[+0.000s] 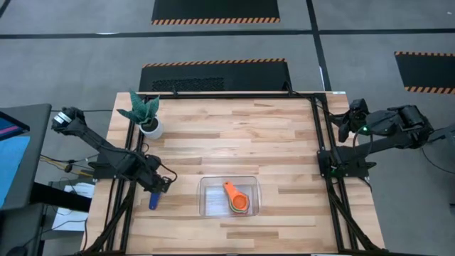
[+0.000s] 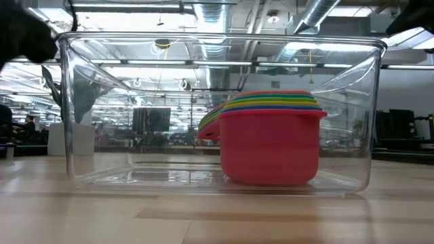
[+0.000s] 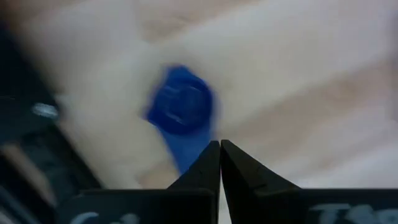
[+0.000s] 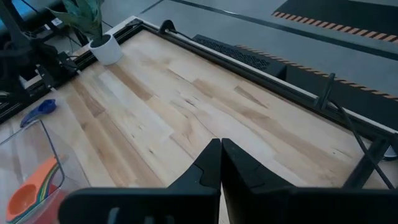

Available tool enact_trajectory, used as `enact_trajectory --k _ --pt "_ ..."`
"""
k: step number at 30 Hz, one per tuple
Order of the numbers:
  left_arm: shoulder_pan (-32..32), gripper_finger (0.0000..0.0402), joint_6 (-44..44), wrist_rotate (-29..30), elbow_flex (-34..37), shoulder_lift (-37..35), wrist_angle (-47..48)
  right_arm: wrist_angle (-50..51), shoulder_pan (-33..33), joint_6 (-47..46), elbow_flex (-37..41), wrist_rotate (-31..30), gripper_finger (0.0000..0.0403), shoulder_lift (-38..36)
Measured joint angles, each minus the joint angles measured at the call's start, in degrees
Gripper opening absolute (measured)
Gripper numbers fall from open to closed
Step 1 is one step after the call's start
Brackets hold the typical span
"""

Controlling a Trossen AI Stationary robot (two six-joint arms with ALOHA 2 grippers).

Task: Nest measuring cups in basket
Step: Stack the dark blue measuring cup on top of the orange measuring cup in the transparent bin

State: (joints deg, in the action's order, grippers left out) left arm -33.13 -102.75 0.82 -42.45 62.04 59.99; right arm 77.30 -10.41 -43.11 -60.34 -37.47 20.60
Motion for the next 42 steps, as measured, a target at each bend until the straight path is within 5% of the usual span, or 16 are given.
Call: enact_trajectory --k 12,24,29,37,42 --pt "0.16 0.0014 -3.01 2.11 7.35 1.80 -9.76 0.44 0.00 0.07 0.00 0.01 0.0026 0.02" --pt "0.16 0.0151 -5.76 1.90 8.56 5.74 -11.49 3.64 0.00 0.05 0.00 0.09 0.0026 0.00" --pt "0.16 0.0175 -4.25 1.95 8.56 9.52 -16.12 3.72 -0.02 0.04 0.00 0.13 0.0026 0.02" --pt "0.16 0.0160 -4.83 1.79 7.77 19.85 -17.52 3.69 0.00 0.04 0.00 0.15 0.0026 0.02" --pt "1.19 0.0045 -1.13 2.67 6.42 20.74 -19.49 3.69 -0.01 0.04 0.00 0.15 0.0026 0.02"
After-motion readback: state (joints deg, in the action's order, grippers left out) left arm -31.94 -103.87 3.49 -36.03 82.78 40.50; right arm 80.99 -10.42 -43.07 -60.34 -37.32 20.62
